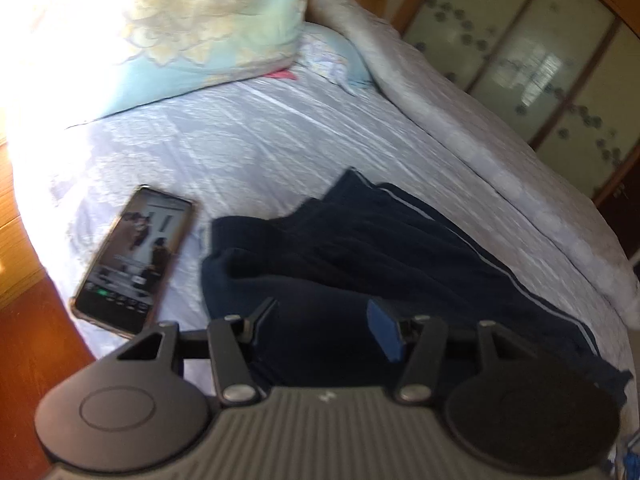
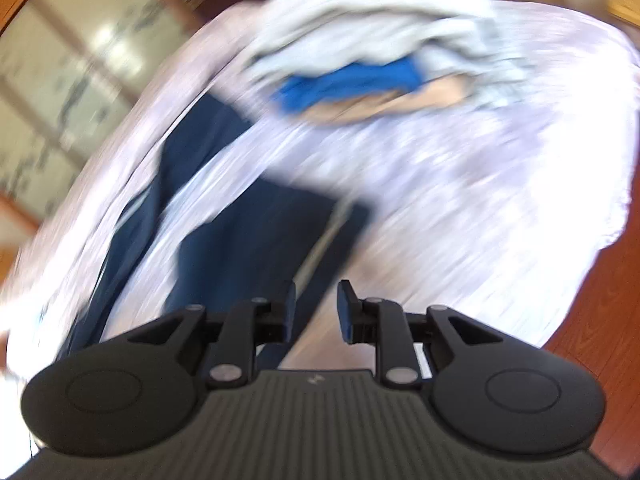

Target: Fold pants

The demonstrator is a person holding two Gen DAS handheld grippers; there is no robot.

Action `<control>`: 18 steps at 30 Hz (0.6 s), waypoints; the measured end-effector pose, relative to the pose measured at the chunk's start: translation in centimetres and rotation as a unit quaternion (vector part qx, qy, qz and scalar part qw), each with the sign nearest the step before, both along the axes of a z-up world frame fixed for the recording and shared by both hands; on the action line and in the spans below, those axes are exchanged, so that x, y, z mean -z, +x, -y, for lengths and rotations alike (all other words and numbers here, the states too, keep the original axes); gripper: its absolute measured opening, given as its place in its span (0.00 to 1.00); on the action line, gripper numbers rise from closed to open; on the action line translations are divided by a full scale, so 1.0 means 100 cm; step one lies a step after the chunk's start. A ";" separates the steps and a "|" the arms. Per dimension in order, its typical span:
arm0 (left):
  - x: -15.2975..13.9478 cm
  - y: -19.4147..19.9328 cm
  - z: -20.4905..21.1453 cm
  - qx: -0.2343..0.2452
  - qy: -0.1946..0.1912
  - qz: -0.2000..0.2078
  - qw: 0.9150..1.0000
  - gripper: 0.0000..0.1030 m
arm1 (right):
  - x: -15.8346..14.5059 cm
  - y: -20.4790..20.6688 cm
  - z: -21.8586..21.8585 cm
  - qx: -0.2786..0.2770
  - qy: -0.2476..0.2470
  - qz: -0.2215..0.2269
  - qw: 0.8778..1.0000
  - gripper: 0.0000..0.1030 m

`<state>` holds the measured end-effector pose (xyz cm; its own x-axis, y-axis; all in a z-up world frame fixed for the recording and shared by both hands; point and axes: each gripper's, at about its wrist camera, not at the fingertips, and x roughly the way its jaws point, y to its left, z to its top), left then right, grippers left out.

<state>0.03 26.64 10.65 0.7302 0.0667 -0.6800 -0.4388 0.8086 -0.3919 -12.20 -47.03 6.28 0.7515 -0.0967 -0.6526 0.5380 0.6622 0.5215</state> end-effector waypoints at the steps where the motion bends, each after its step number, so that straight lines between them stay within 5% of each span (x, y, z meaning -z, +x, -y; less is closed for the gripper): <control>1: 0.000 0.007 0.015 0.017 0.002 -0.005 1.000 0.49 | 0.005 0.002 0.010 0.014 0.001 0.003 1.000 0.25; 8: 0.022 0.048 0.104 0.115 -0.002 -0.044 0.992 0.49 | 0.029 0.056 0.024 0.003 0.016 0.018 1.000 0.33; 10: 0.029 0.056 0.124 0.139 0.002 -0.060 0.988 0.49 | 0.020 0.061 0.013 0.001 -0.010 0.020 1.000 0.28; 11: 0.031 0.059 0.131 0.149 0.005 -0.065 0.987 0.49 | 0.015 0.065 0.009 -0.003 -0.027 0.011 1.000 0.09; 12: 0.035 0.062 0.138 0.158 0.010 -0.071 0.985 0.49 | 0.011 0.064 0.009 -0.007 -0.037 0.006 0.999 0.04; 18: 0.041 0.066 0.165 0.189 0.041 -0.083 0.978 0.49 | -0.012 0.017 0.020 0.023 -0.055 0.040 0.997 0.03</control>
